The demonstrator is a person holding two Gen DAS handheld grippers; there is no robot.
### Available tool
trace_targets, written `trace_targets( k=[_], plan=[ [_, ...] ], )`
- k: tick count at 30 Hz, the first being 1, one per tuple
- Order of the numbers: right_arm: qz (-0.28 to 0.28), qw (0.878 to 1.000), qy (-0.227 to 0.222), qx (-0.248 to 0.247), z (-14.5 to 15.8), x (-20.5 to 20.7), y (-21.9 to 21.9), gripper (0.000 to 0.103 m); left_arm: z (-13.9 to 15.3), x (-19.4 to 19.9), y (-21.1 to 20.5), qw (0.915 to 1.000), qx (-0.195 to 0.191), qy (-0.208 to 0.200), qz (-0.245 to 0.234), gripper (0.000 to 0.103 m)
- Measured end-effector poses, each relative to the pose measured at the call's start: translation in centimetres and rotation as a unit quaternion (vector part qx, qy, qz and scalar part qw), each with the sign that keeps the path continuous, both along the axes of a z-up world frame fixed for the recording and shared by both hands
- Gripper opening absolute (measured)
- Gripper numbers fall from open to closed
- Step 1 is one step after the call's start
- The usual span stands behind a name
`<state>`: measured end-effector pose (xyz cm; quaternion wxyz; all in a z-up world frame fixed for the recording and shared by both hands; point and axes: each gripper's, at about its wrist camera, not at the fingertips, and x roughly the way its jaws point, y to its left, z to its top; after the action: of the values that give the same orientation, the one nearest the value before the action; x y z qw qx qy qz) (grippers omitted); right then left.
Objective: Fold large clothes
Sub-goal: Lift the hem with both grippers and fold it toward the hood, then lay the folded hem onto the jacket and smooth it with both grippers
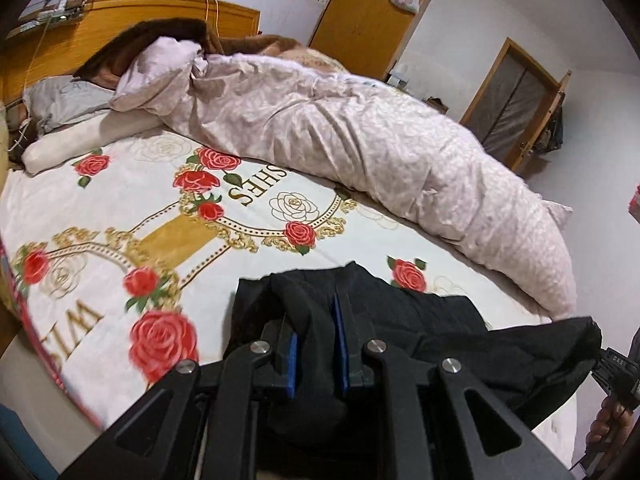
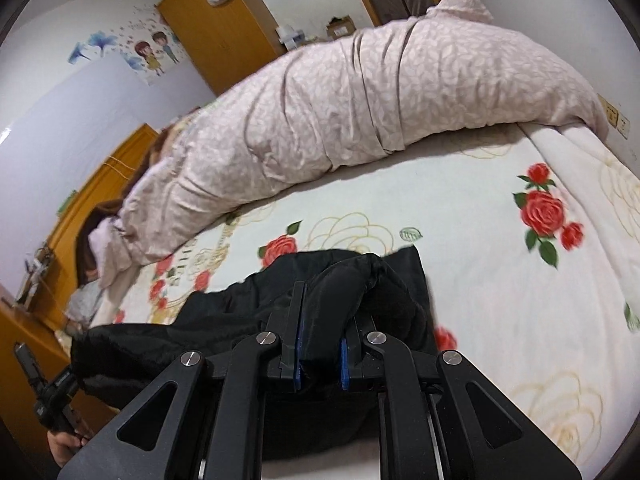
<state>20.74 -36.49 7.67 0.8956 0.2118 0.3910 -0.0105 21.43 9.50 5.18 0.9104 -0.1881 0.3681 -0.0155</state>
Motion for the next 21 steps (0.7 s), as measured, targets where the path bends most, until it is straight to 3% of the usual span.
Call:
trace_targets(
  k=[7, 10, 15, 18, 20, 21],
  plan=[
    [-0.008, 0.997, 0.073, -0.012, -7.3, 7.6, 0.0, 0.015, -6.2, 6.9, 0.1, 0.9987, -0.002, 0.050, 0.007, 0.018],
    [-0.006, 0.995, 0.098, -0.002, -10.2, 9.6, -0.1, 0.020, -9.0, 8.6, 0.2, 0.9975, -0.013, 0.068, 0.013, 0.023],
    [-0.001, 0.996, 0.092, 0.012, -10.8, 10.3, -0.1, 0.026, -9.6, 9.3, 0.8, 0.9966, -0.048, 0.067, 0.003, 0.029],
    [0.006, 0.996, 0.070, 0.045, -9.7, 9.8, -1.0, 0.033, -8.2, 8.8, 1.2, 0.9972, -0.058, 0.048, -0.005, 0.041],
    [0.013, 0.996, 0.053, 0.068, -8.9, 9.4, -1.4, 0.044, -7.1, 8.3, 1.2, 0.9979, -0.059, 0.026, -0.012, 0.055],
    [0.016, 0.996, 0.042, 0.081, -8.5, 9.2, -1.5, 0.051, -6.4, 8.1, 1.3, 0.9980, -0.060, 0.012, -0.015, 0.070]
  ],
)
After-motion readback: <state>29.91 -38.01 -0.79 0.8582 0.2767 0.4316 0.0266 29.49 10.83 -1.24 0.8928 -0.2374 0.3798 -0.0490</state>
